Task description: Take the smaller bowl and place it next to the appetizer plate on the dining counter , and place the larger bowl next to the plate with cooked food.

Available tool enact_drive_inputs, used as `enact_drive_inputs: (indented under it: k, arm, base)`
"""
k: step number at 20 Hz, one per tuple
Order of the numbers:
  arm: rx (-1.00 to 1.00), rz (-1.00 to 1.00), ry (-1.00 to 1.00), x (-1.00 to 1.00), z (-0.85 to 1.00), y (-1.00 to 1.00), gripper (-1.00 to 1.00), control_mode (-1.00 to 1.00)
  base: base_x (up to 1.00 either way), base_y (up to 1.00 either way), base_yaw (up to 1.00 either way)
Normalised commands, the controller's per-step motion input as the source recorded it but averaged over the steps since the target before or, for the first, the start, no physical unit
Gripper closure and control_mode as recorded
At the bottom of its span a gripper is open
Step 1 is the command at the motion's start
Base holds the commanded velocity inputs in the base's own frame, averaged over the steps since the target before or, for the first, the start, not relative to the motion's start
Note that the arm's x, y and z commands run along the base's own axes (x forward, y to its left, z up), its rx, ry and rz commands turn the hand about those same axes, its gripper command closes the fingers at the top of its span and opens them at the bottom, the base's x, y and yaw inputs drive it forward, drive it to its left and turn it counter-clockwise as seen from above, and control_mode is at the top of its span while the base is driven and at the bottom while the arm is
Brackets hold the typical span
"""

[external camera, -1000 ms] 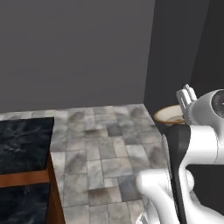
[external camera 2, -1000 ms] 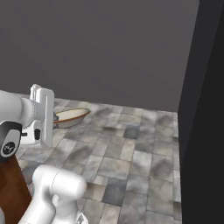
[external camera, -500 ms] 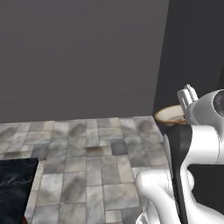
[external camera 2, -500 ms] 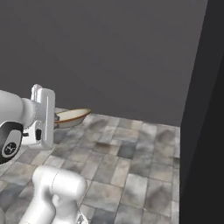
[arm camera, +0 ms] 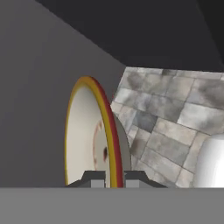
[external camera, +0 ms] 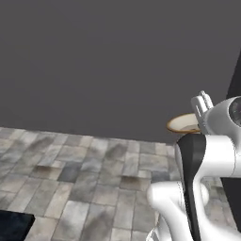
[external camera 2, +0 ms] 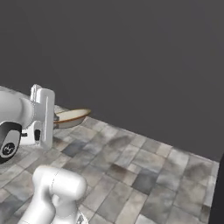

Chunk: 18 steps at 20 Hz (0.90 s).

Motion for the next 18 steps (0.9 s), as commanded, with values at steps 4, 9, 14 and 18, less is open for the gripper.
enact_drive_inputs:
  k: [4,9,14,18]
  arm:
    - [0.0,0.0,0.0,0.0,0.0,0.0,1.0,1.0]
    - [0.0,0.0,0.0,0.0,0.0,0.0,1.0,1.0]
    - [0.0,0.0,0.0,0.0,0.0,0.0,1.0,1.0]
    - [0.0,0.0,0.0,0.0,0.0,0.0,1.0,1.0]
  base:
    - [1.0,-0.12,0.62]
    - [0.91,-0.1,0.69]
    - [0.82,-0.09,0.72]
    - [0.83,-0.09,0.73]
